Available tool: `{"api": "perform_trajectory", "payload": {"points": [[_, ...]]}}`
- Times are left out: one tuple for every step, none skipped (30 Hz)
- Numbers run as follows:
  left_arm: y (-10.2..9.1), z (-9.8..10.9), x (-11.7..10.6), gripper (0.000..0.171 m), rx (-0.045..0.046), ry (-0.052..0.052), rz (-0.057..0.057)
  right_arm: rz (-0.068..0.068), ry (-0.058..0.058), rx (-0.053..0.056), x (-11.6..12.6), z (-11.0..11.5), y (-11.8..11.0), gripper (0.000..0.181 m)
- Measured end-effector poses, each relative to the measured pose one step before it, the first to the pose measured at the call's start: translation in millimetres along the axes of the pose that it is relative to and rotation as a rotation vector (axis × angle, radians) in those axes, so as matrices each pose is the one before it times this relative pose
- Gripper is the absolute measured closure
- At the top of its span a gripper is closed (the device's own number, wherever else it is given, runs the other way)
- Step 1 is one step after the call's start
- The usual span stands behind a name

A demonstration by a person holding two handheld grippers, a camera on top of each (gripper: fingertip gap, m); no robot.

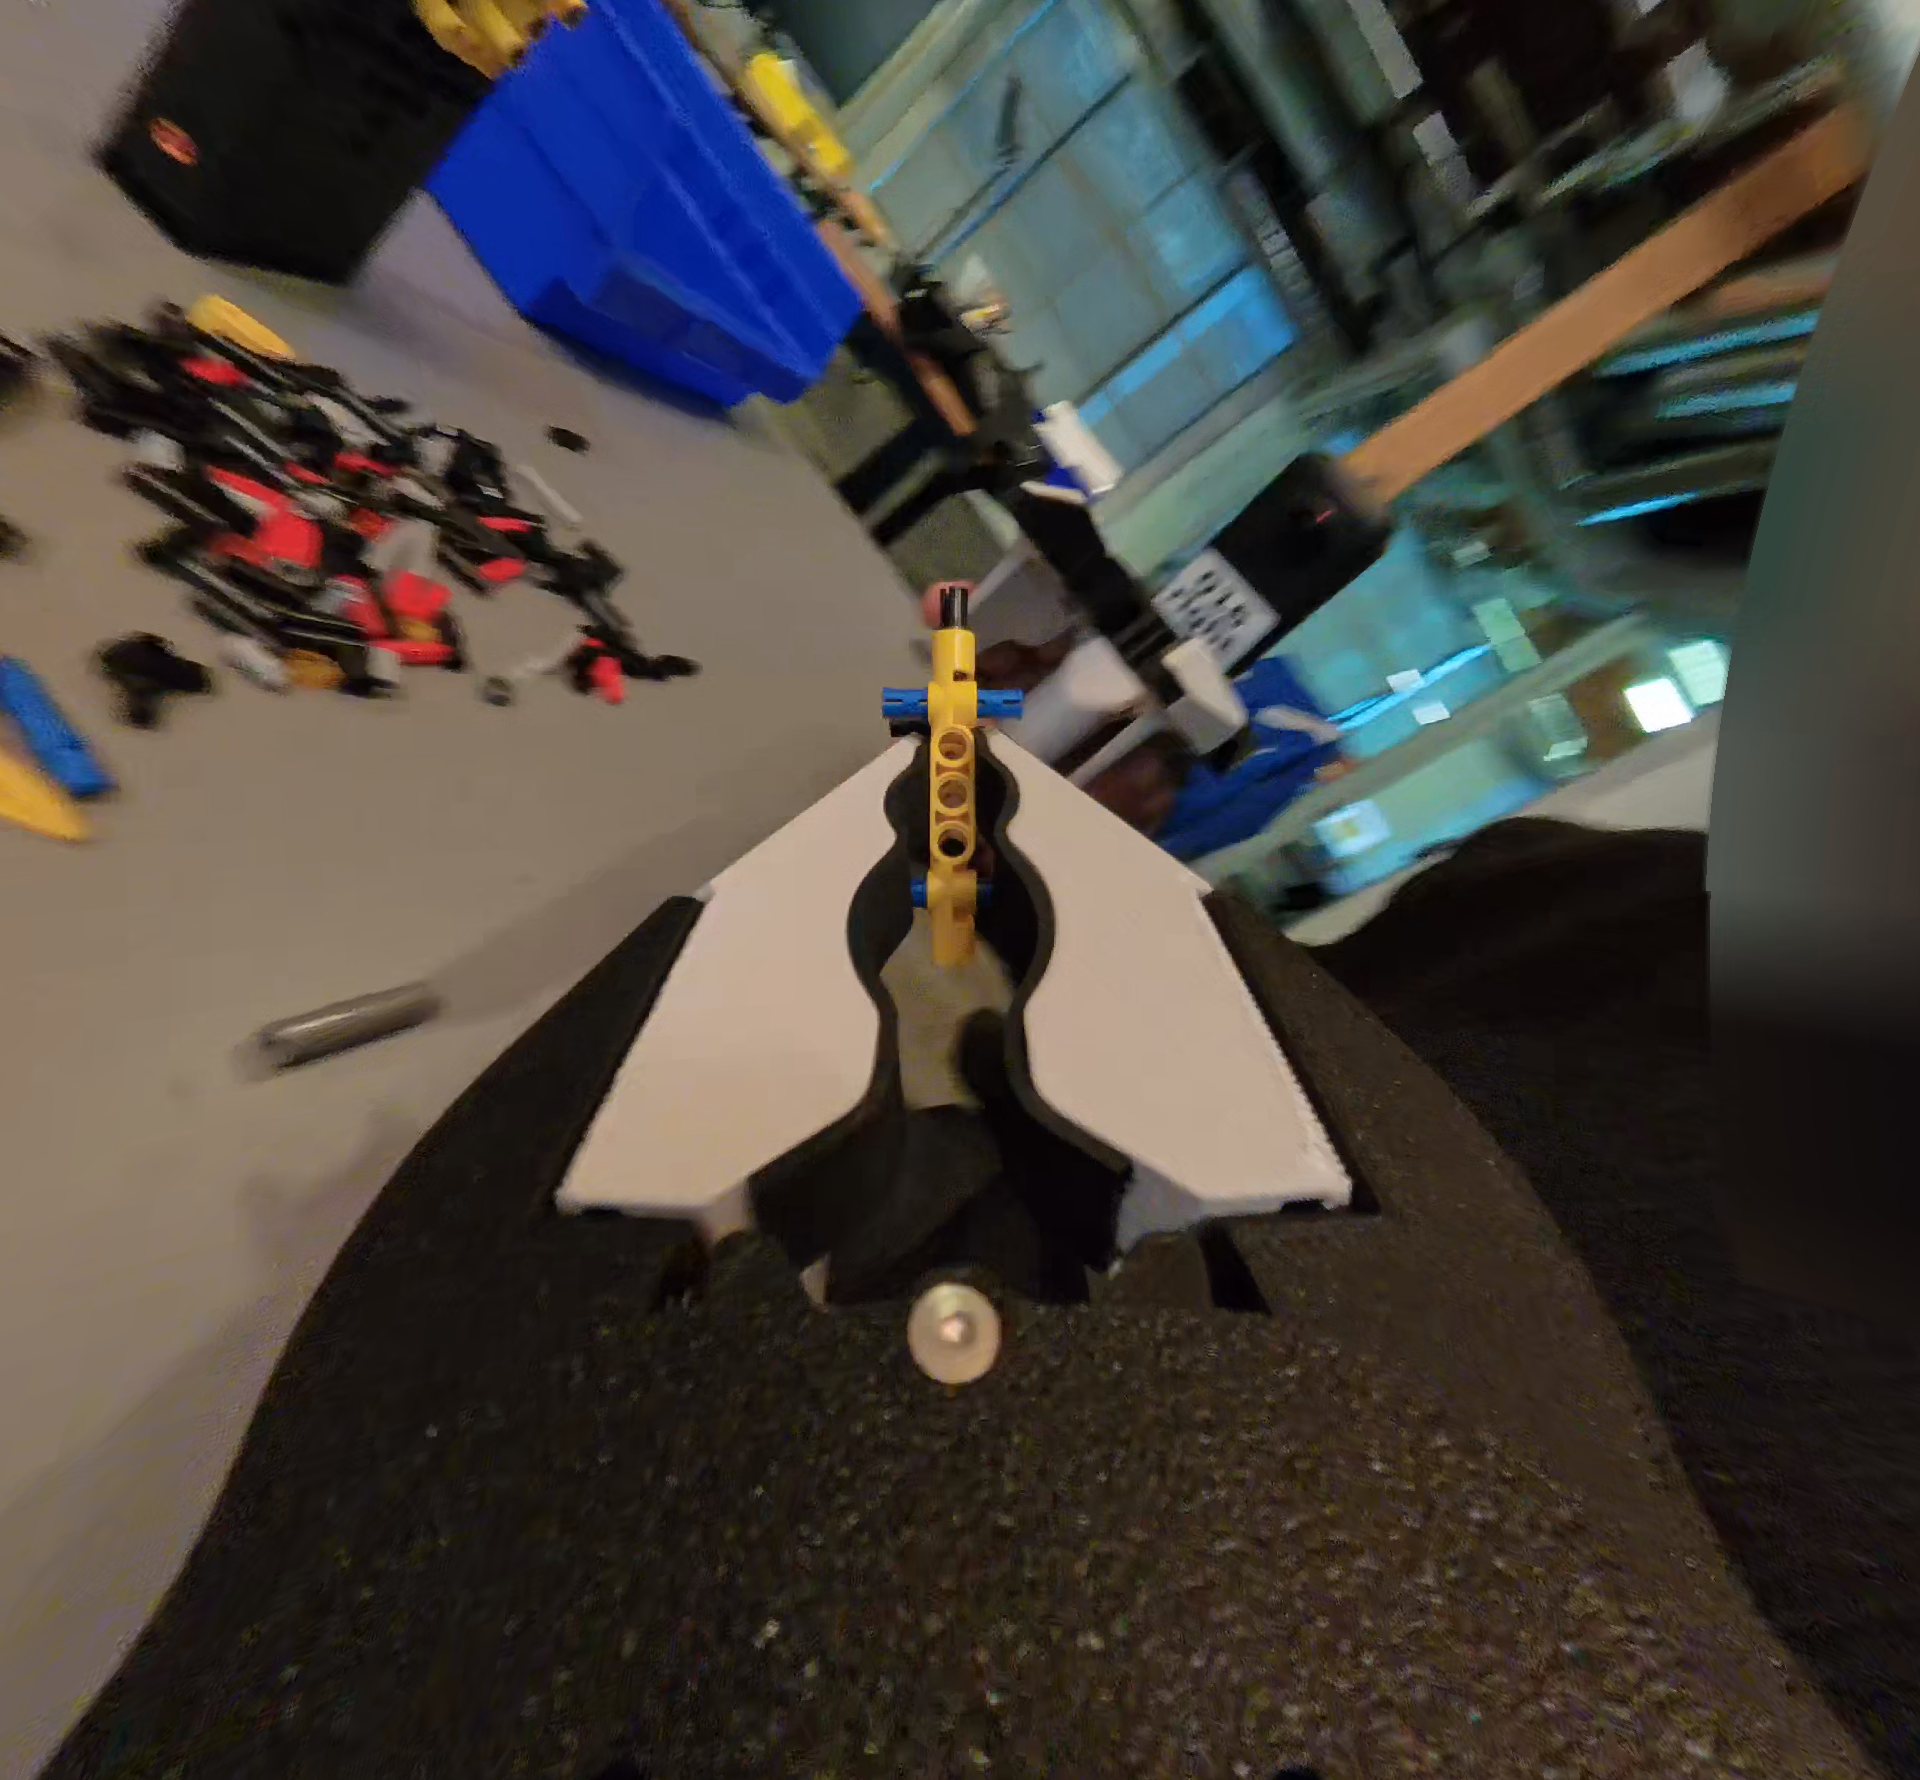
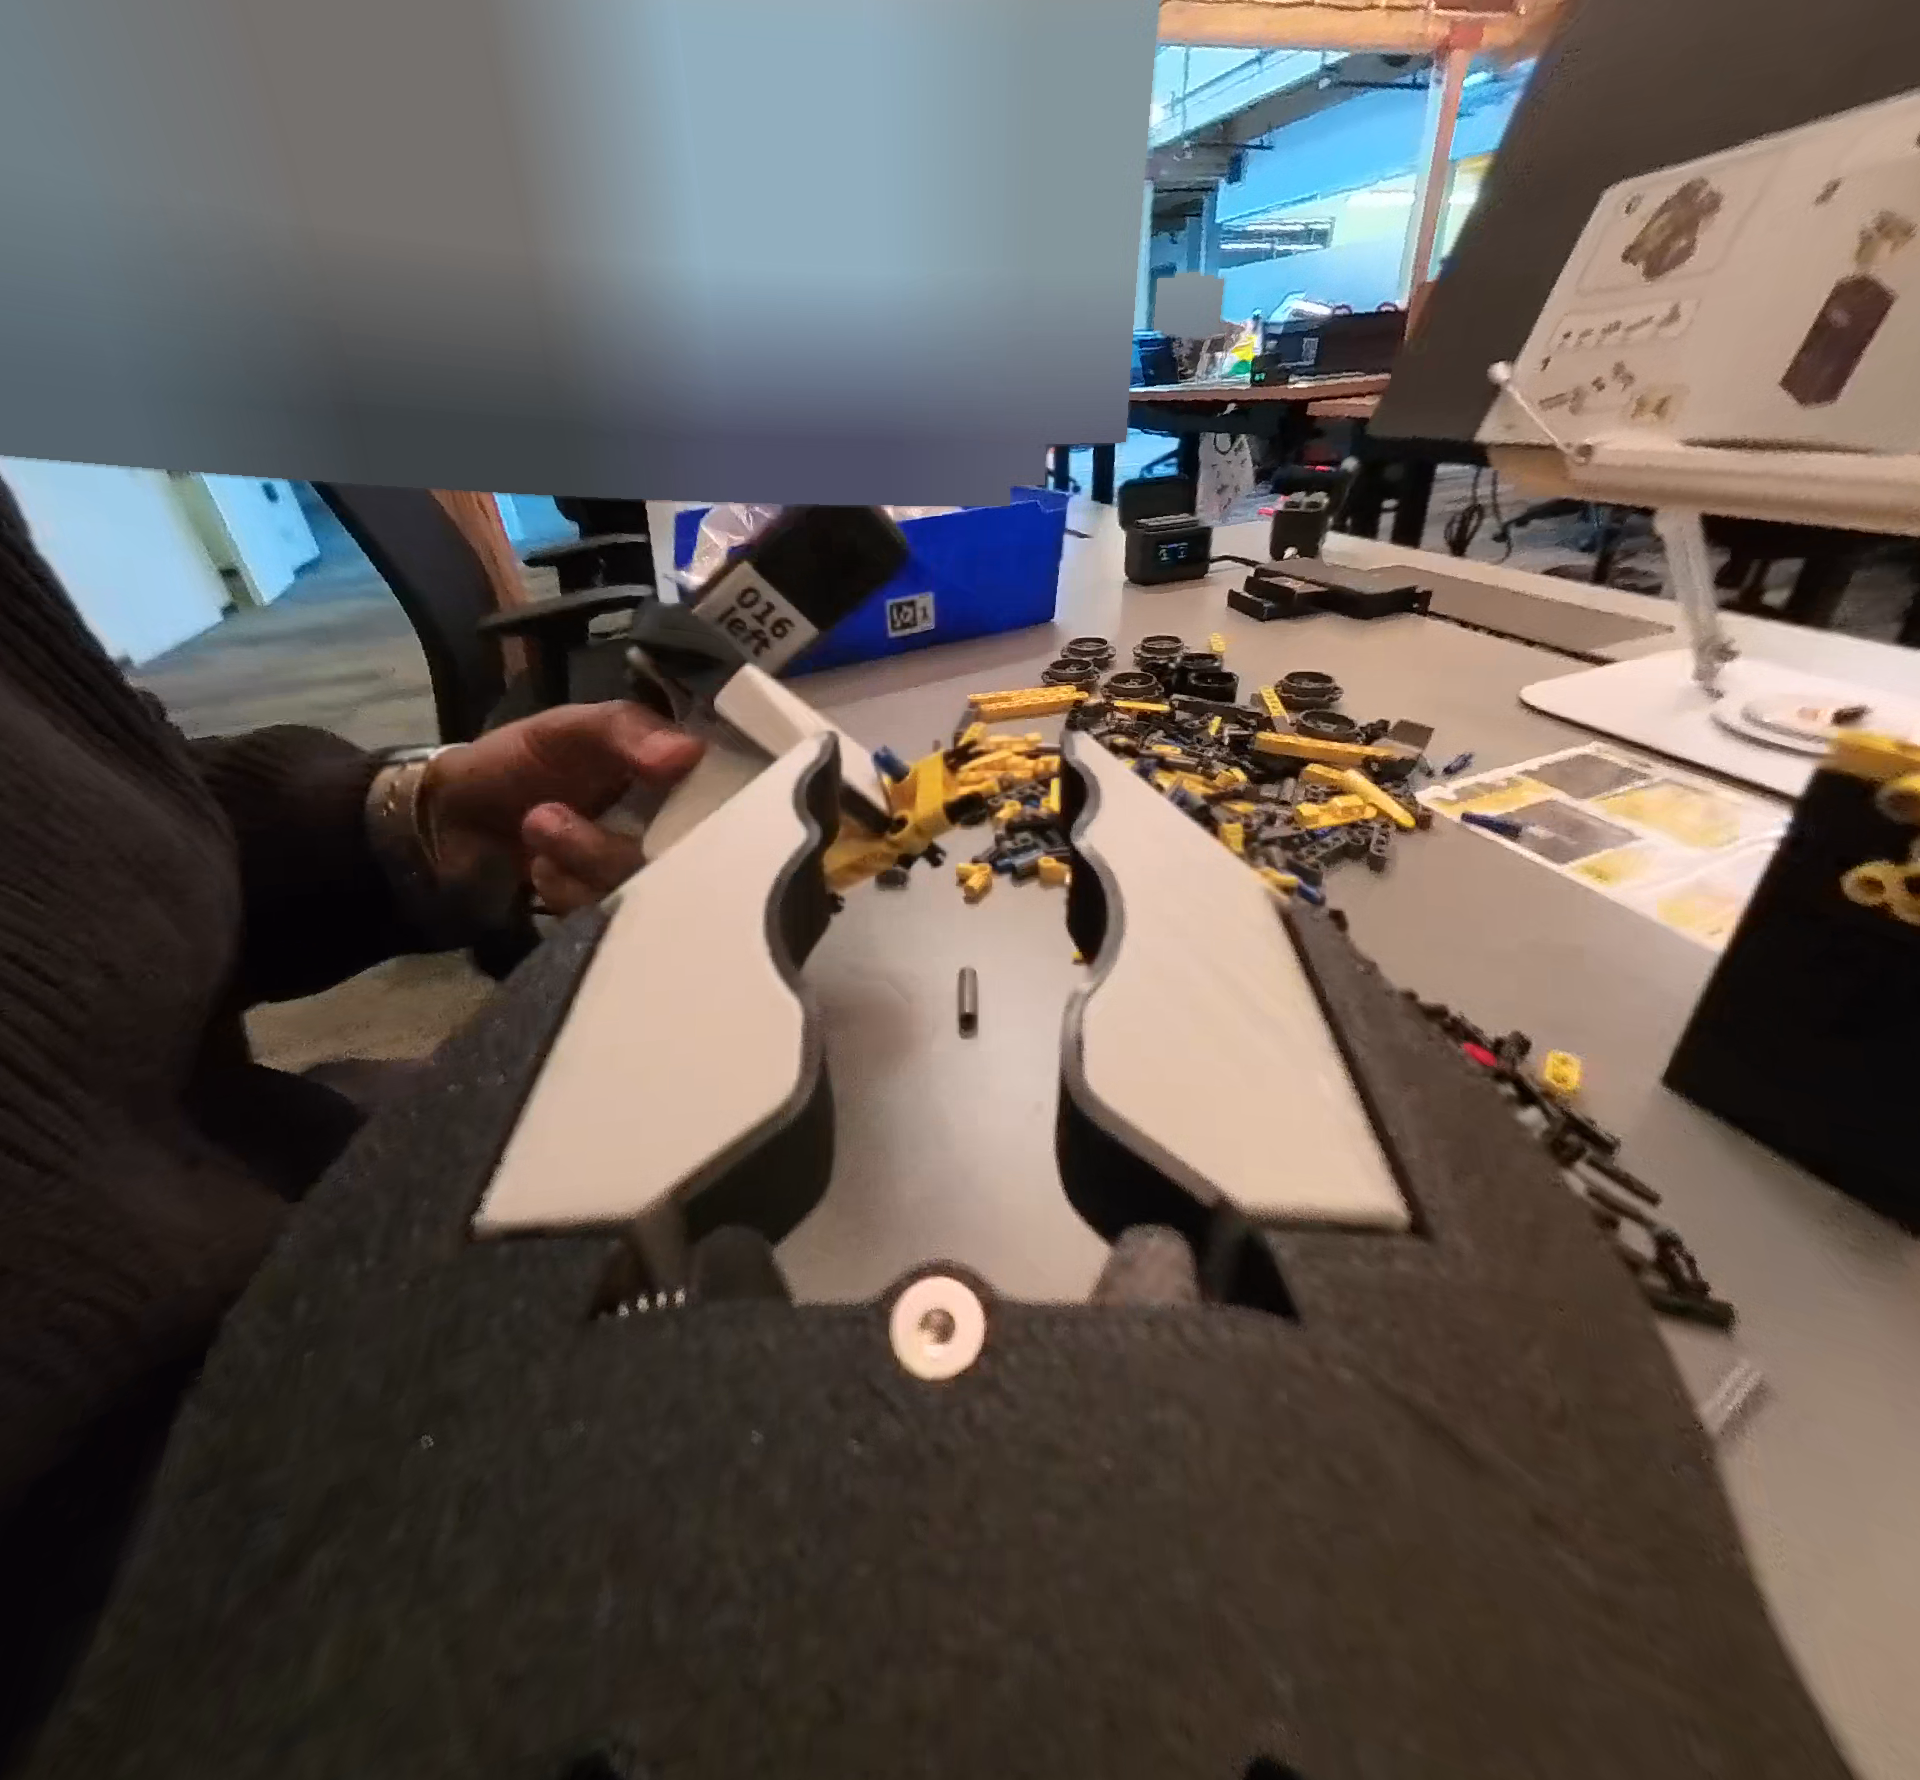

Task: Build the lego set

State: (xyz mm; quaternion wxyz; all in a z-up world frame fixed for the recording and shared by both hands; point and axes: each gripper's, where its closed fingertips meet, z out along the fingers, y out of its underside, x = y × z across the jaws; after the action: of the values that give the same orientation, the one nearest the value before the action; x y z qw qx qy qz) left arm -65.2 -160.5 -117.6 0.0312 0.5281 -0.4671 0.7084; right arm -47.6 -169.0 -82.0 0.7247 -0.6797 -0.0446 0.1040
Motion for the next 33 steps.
{"api": "perform_trajectory", "payload": {"points": [[1.27, -0.98, -5.69, 0.165, -0.01355, -0.0697, 0.0773, 0.0117, 0.0065, -0.0019, 2.41, -1.84, 1.57, 0.139], [1.16, -0.52, -5.31, 0.165, -0.01517, -0.0709, 0.0826, 0.0078, 0.0056, -0.0050, 1.30, -0.97, 2.37, 0.139], [0.85, -0.13, -4.24, 0.165, -0.01430, -0.0669, 0.0870, 0.0086, 0.0024, -0.0065, 0.20, -0.02, 2.60, 0.139], [0.24, 0.23, -2.12, 0.165, -0.01229, -0.0529, 0.0808, 0.0105, -0.0010, -0.0078, -0.73, 0.79, 2.75, 0.139], [-0.24, 0.46, -1.72, 0.165, -0.00829, -0.0492, 0.0749, 0.0113, -0.0022, -0.0092, -1.00, 1.53, 2.79, 0.139], [-0.65, 0.57, -1.21, 0.165, -0.00598, -0.0435, 0.0700, 0.0103, -0.0042, -0.0099, -1.22, 1.91, 2.68, 0.139], [-0.93, 0.58, -0.22, 0.165, -0.00324, -0.0344, 0.0645, 0.0077, -0.0042, -0.0090, -1.25, 1.94, 2.37, 0.140], [-1.17, 0.58, 0.28, 0.165, -0.00019, -0.0287, 0.0562, 0.0038, 0.0000, -0.0082, -0.44, 1.81, 2.04, 0.140], [-1.93, 0.12, 0.49, 0.165, 0.00667, -0.0240, 0.0456, -0.0001, 0.0025, -0.0074, -0.14, 1.54, 1.64, 0.140], [-2.41, -0.14, 0.92, 0.165, 0.01117, -0.0186, 0.0411, -0.0017, 0.0013, -0.0047, -0.33, 1.24, 1.07, 0.140], [-1.88, -0.22, 1.27, 0.165, 0.00963, -0.0148, 0.0403, -0.0013, 0.0014, -0.0010, -0.26, 0.76, 0.12, 0.140], [-1.89, -0.51, 1.30, 0.165, 0.01154, -0.0146, 0.0420, -0.0001, 0.0023, 0.0019, -0.15, 0.43, -0.39, 0.140], [-2.09, -0.88, 0.75, 0.165, 0.01393, -0.0190, 0.0450, 0.0013, 0.0009, 0.0040, -0.17, 0.01, -0.84, 0.140], [-1.45, -0.84, 0.58, 0.165, 0.00997, -0.0194, 0.0455, 0.0020, -0.0002, 0.0060, -0.30, -0.38, -1.23, 0.140], [-1.26, -0.75, 0.59, 0.165, 0.00766, -0.0176, 0.0408, 0.0020, 0.0014, 0.0072, 0.28, -0.68, -1.35, 0.140], [-1.23, -0.65, 0.17, 0.165, 0.00736, -0.0180, 0.0358, 0.0020, 0.0025, 0.0081, 0.55, -0.94, -1.62, 0.140], [-1.10, -0.55, 0.50, 0.165, 0.00595, -0.0137, 0.0320, 0.0028, 0.0015, 0.0088, 0.56, -1.03, -1.57, 0.140], [-0.80, -0.21, 0.39, 0.165, 0.00385, -0.0131, 0.0296, 0.0039, -0.0004, 0.0094, 0.37, -1.12, -1.80, 0.140], [-0.24, 0.12, 0.19, 0.165, -0.00113, -0.0116, 0.0256, 0.0047, -0.0018, 0.0094, 0.23, -1.03, -1.83, 0.140], [0.07, 0.42, 0.63, 0.165, -0.00314, -0.0054, 0.0192, 0.0054, -0.0030, 0.0078, 0.17, -0.97, -1.54, 0.141], [-0.37, 0.26, 0.28, 0.165, 0.00081, -0.0059, 0.0132, 0.0053, -0.0035, 0.0060, 0.06, -0.78, -1.28, 0.142], [-1.04, 0.12, 0.18, 0.165, 0.00509, -0.0040, 0.0090, 0.0048, -0.0037, 0.0045, 0.01, -0.78, -0.96, 0.143], [-0.55, 0.12, 0.21, 0.165, 0.00171, -0.0020, 0.0086, 0.0043, -0.0051, 0.0027, -0.32, -0.57, -0.77, 0.144], [-0.14, 0.33, -0.34, 0.165, -0.00084, -0.0059, 0.0122, 0.0039, -0.0058, 0.0008, -0.54, -0.47, -0.46, 0.145], [0.00, 0.30, -0.22, 0.165, -0.00103, -0.0058, 0.0145, 0.0041, -0.0048, -0.0014, -0.57, -0.37, -0.21, 0.148], [0.40, 0.31, 0.29, 0.165, -0.00279, -0.0028, 0.0137, 0.0047, -0.0048, -0.0030, -0.48, -0.32, 0.00, 0.149], [0.80, 0.41, 0.28, 0.165, -0.00484, -0.0023, 0.0113, 0.0045, -0.0084, -0.0029, -1.16, -0.28, 0.03, 0.151], [0.47, 0.38, 0.74, 0.165, -0.00194, 0.0005, 0.0087, 0.0056, -0.0117, -0.0023, -1.55, -0.27, -0.30, 0.157], [0.38, 0.22, 1.17, 0.165, 0.00013, 0.0044, 0.0049, 0.0089, -0.0079, -0.0020, -0.93, -0.13, -0.40, 0.161], [0.38, 0.18, 1.35, 0.165, -0.00096, 0.0069, -0.0002, 0.0104, -0.0044, -0.0033, -0.33, -0.18, -0.28, 0.161], [0.17, 0.09, 0.68, 0.165, 0.00150, 0.0031, -0.0012, 0.0092, -0.0060, -0.0054, -0.43, -0.14, 0.01, 0.161], [0.16, 0.04, 0.47, 0.165, 0.00067, 0.0020, 0.0004, 0.0086, -0.0067, -0.0080, -0.53, -0.12, 0.38, 0.162], [0.40, 0.19, 0.19, 0.165, -0.00186, 0.0006, 0.0028, 0.0087, -0.0094, -0.0103, -0.80, -0.02, 0.89, 0.161]]}}
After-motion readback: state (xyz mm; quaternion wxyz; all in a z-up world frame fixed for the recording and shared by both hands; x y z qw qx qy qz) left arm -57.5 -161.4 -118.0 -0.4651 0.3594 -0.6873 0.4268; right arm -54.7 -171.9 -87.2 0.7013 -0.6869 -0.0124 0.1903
